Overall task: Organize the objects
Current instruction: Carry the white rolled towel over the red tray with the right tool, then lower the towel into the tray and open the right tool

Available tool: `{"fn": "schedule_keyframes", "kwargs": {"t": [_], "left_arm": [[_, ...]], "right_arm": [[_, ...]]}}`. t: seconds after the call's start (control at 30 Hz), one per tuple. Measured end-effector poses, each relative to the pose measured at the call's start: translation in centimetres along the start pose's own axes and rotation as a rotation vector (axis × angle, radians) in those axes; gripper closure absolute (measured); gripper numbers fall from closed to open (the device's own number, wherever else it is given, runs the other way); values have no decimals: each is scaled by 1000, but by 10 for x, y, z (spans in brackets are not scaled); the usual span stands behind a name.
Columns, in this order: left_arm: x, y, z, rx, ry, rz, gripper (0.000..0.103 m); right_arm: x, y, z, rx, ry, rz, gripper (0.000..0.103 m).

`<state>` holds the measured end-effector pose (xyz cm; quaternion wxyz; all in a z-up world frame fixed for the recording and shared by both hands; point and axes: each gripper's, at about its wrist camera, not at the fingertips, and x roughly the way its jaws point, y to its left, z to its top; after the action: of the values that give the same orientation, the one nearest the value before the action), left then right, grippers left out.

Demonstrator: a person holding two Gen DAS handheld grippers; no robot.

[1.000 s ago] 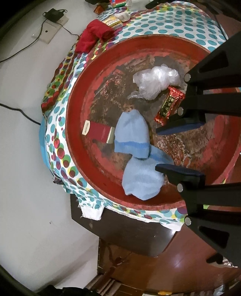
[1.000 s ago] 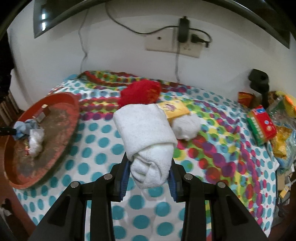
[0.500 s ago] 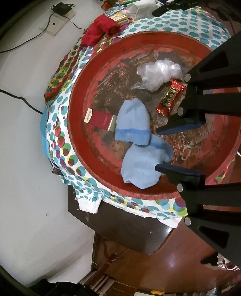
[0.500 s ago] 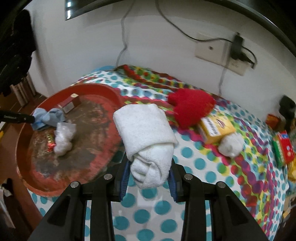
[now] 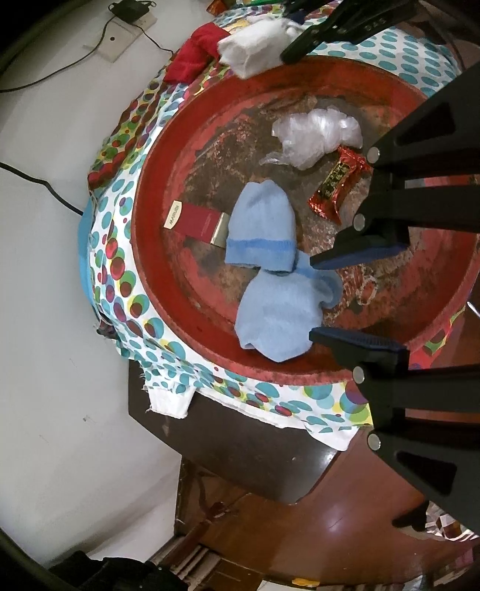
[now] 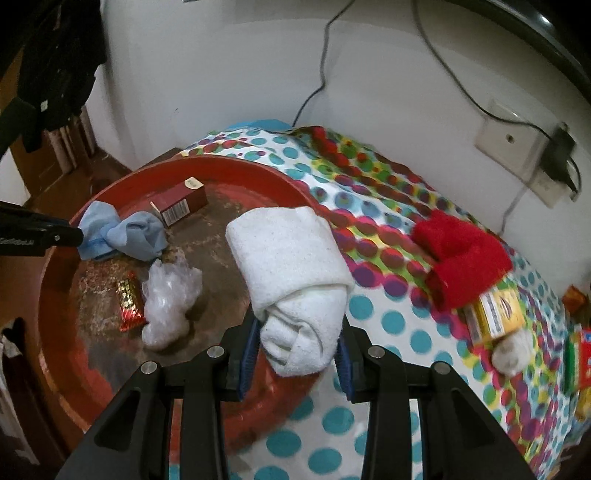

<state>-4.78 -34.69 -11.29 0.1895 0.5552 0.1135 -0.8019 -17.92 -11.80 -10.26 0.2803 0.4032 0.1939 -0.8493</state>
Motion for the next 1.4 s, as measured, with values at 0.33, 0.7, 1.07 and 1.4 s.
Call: {"fn": "schedule_keyframes", "kwargs": {"t": [0.33,0.7,1.07,1.4], "left_arm": [[2,11,1,-31,6,14,70],[4,20,1,-51,16,0,70],[6,20,0,-50,22,1,70],[6,17,0,-42,27,1,70]], "right_arm": [[36,16,33,-59,35,-25,69],[70,31,63,-73,66,-1,69],[78,39,71,-90,68,16,62],[60,41,72,-91,25,11,44]]}}
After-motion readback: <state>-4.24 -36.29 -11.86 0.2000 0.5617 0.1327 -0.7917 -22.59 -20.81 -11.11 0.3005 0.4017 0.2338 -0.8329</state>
